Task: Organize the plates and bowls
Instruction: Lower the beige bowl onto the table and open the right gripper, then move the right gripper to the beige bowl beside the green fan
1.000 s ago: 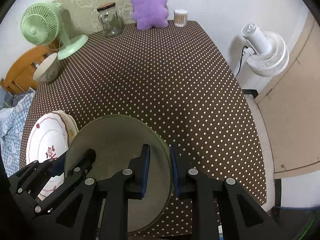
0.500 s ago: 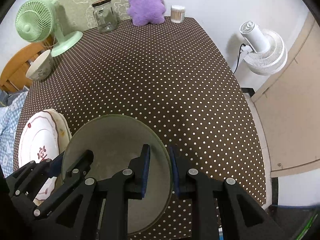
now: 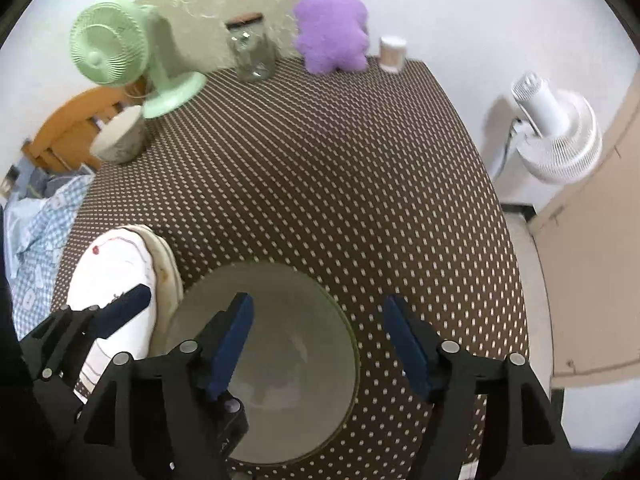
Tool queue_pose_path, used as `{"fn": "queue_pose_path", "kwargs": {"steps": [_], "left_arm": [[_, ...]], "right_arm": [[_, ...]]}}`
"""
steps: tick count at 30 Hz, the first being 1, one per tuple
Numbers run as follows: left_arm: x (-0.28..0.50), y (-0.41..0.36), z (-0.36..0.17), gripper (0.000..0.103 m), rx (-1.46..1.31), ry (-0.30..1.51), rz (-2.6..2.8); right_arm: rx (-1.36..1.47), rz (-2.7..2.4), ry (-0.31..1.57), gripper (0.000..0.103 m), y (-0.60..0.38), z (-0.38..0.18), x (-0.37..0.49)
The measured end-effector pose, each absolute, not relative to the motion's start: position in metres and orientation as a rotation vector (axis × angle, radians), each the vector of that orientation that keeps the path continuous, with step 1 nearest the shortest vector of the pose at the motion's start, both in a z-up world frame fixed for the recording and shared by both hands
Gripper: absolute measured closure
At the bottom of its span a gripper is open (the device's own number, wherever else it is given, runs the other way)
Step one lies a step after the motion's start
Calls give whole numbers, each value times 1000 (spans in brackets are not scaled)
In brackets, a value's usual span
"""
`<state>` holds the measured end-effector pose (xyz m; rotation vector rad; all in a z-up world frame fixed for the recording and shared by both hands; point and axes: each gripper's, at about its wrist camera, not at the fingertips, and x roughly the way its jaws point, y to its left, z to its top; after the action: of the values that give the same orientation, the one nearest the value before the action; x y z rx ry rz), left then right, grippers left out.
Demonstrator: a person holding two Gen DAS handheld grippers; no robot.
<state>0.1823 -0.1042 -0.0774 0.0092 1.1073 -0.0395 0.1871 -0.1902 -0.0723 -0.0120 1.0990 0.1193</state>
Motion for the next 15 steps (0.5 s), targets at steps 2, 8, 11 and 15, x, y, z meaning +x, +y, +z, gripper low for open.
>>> {"fn": "queue_pose_path", "kwargs": {"steps": [2,8,11,15], "left_arm": [[183,-101,-70,32,-14,1103,-14],[184,-90,-49,22,-46,1049,33],[187,-75,-38,20,-70,1027,54],[192,-51,-28,20,-83,1007,55]], "right_arm": [[-3,145,1094,30,-190,-66,190],[-22,247,1038,26,-177,-43,197],[-19,272,1024,26,-166,-34,201],[-35,280,1001,26,-142,-22,204]]}}
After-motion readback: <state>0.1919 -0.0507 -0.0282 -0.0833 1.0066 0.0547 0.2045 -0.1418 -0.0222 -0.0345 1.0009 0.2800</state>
